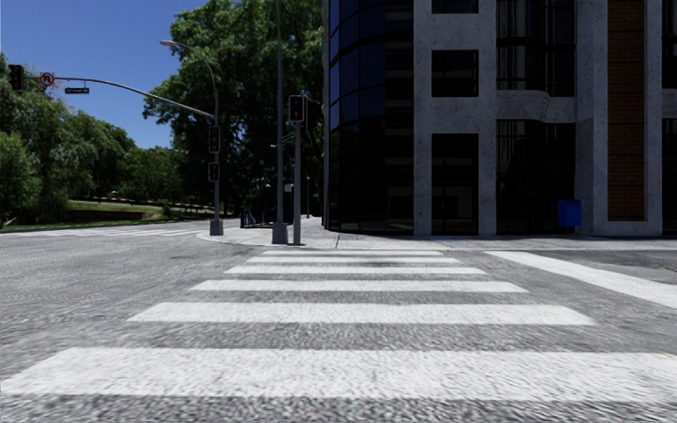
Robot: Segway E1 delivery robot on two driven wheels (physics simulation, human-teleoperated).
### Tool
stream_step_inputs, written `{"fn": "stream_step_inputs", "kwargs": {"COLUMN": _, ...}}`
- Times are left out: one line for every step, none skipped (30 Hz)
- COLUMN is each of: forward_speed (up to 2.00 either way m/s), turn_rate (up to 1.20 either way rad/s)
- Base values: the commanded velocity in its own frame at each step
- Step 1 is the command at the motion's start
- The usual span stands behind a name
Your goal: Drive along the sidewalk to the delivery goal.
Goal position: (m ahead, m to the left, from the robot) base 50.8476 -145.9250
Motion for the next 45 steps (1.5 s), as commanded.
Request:
{"fn": "stream_step_inputs", "kwargs": {"forward_speed": 2.00, "turn_rate": 0.00}}
{"fn": "stream_step_inputs", "kwargs": {"forward_speed": 2.00, "turn_rate": 0.00}}
{"fn": "stream_step_inputs", "kwargs": {"forward_speed": 2.00, "turn_rate": 0.00}}
{"fn": "stream_step_inputs", "kwargs": {"forward_speed": 2.00, "turn_rate": 0.00}}
{"fn": "stream_step_inputs", "kwargs": {"forward_speed": 2.00, "turn_rate": 0.00}}
{"fn": "stream_step_inputs", "kwargs": {"forward_speed": 2.00, "turn_rate": 0.00}}
{"fn": "stream_step_inputs", "kwargs": {"forward_speed": 2.00, "turn_rate": 0.00}}
{"fn": "stream_step_inputs", "kwargs": {"forward_speed": 2.00, "turn_rate": 0.00}}
{"fn": "stream_step_inputs", "kwargs": {"forward_speed": 2.00, "turn_rate": 0.00}}
{"fn": "stream_step_inputs", "kwargs": {"forward_speed": 2.00, "turn_rate": 0.00}}
{"fn": "stream_step_inputs", "kwargs": {"forward_speed": 2.00, "turn_rate": 0.00}}
{"fn": "stream_step_inputs", "kwargs": {"forward_speed": 2.00, "turn_rate": 0.00}}
{"fn": "stream_step_inputs", "kwargs": {"forward_speed": 2.00, "turn_rate": 0.00}}
{"fn": "stream_step_inputs", "kwargs": {"forward_speed": 2.00, "turn_rate": 0.00}}
{"fn": "stream_step_inputs", "kwargs": {"forward_speed": 2.00, "turn_rate": 0.00}}
{"fn": "stream_step_inputs", "kwargs": {"forward_speed": 2.00, "turn_rate": 0.00}}
{"fn": "stream_step_inputs", "kwargs": {"forward_speed": 2.00, "turn_rate": 0.00}}
{"fn": "stream_step_inputs", "kwargs": {"forward_speed": 2.00, "turn_rate": 0.00}}
{"fn": "stream_step_inputs", "kwargs": {"forward_speed": 2.00, "turn_rate": 0.00}}
{"fn": "stream_step_inputs", "kwargs": {"forward_speed": 2.00, "turn_rate": 0.00}}
{"fn": "stream_step_inputs", "kwargs": {"forward_speed": 2.00, "turn_rate": 0.00}}
{"fn": "stream_step_inputs", "kwargs": {"forward_speed": 2.00, "turn_rate": 0.00}}
{"fn": "stream_step_inputs", "kwargs": {"forward_speed": 2.00, "turn_rate": 0.00}}
{"fn": "stream_step_inputs", "kwargs": {"forward_speed": 2.00, "turn_rate": 0.00}}
{"fn": "stream_step_inputs", "kwargs": {"forward_speed": 2.00, "turn_rate": 0.00}}
{"fn": "stream_step_inputs", "kwargs": {"forward_speed": 2.00, "turn_rate": 0.00}}
{"fn": "stream_step_inputs", "kwargs": {"forward_speed": 2.00, "turn_rate": 0.00}}
{"fn": "stream_step_inputs", "kwargs": {"forward_speed": 2.00, "turn_rate": 0.00}}
{"fn": "stream_step_inputs", "kwargs": {"forward_speed": 2.00, "turn_rate": 0.00}}
{"fn": "stream_step_inputs", "kwargs": {"forward_speed": 2.00, "turn_rate": 0.00}}
{"fn": "stream_step_inputs", "kwargs": {"forward_speed": 2.00, "turn_rate": 0.00}}
{"fn": "stream_step_inputs", "kwargs": {"forward_speed": 2.00, "turn_rate": 0.00}}
{"fn": "stream_step_inputs", "kwargs": {"forward_speed": 2.00, "turn_rate": 0.00}}
{"fn": "stream_step_inputs", "kwargs": {"forward_speed": 2.00, "turn_rate": 0.00}}
{"fn": "stream_step_inputs", "kwargs": {"forward_speed": 2.00, "turn_rate": 0.00}}
{"fn": "stream_step_inputs", "kwargs": {"forward_speed": 2.00, "turn_rate": 0.00}}
{"fn": "stream_step_inputs", "kwargs": {"forward_speed": 2.00, "turn_rate": 0.00}}
{"fn": "stream_step_inputs", "kwargs": {"forward_speed": 2.00, "turn_rate": 0.00}}
{"fn": "stream_step_inputs", "kwargs": {"forward_speed": 2.00, "turn_rate": 0.00}}
{"fn": "stream_step_inputs", "kwargs": {"forward_speed": 2.00, "turn_rate": 0.00}}
{"fn": "stream_step_inputs", "kwargs": {"forward_speed": 2.00, "turn_rate": 0.00}}
{"fn": "stream_step_inputs", "kwargs": {"forward_speed": 2.00, "turn_rate": 0.00}}
{"fn": "stream_step_inputs", "kwargs": {"forward_speed": 2.00, "turn_rate": 0.00}}
{"fn": "stream_step_inputs", "kwargs": {"forward_speed": 2.00, "turn_rate": 0.00}}
{"fn": "stream_step_inputs", "kwargs": {"forward_speed": 2.00, "turn_rate": 0.00}}
